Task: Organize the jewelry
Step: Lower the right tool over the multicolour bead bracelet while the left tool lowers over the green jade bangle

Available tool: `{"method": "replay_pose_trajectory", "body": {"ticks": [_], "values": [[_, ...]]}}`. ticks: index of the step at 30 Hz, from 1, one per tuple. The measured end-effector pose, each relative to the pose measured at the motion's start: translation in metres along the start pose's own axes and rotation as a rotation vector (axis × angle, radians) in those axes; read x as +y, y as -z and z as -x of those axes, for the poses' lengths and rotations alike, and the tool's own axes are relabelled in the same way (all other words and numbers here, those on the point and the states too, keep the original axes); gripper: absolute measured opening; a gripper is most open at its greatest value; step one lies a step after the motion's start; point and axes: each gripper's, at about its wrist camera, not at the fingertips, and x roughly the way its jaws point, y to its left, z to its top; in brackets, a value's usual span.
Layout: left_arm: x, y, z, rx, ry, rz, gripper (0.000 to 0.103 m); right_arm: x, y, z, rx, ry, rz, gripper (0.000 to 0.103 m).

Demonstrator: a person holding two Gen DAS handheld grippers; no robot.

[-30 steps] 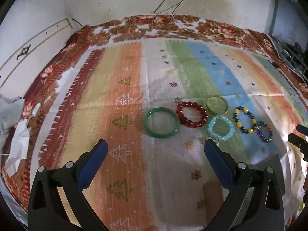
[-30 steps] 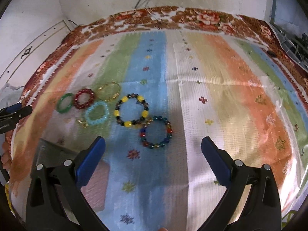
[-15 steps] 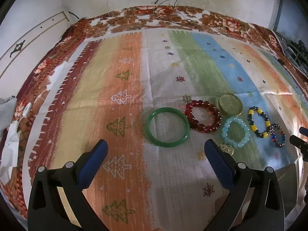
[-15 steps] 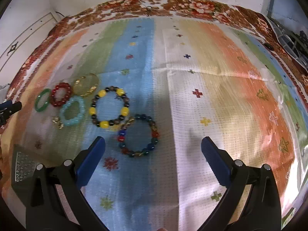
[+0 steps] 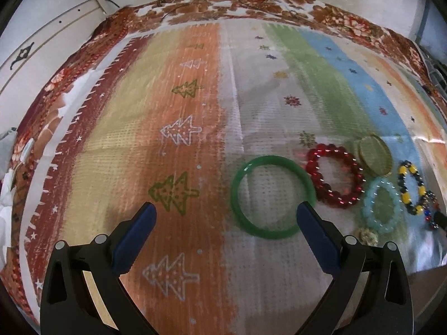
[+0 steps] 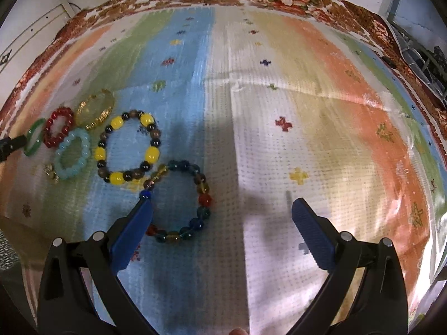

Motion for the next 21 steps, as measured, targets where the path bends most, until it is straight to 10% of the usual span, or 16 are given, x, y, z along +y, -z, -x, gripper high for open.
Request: {"method": "replay_pose_trajectory", "body": {"ticks": [17,21], "values": [[0.001,0.008,-0.023,-0.01,-0.028,-0.01,0.099,0.011,0.007,-0.008,-0.059,0.031,0.031,0.086],[-0.006,0.009,-0.02,-0.032,-0.021,-0.055,0.084,0.012,0.006,-0.008,-0.059,0.024,0.036,0.08]]}}
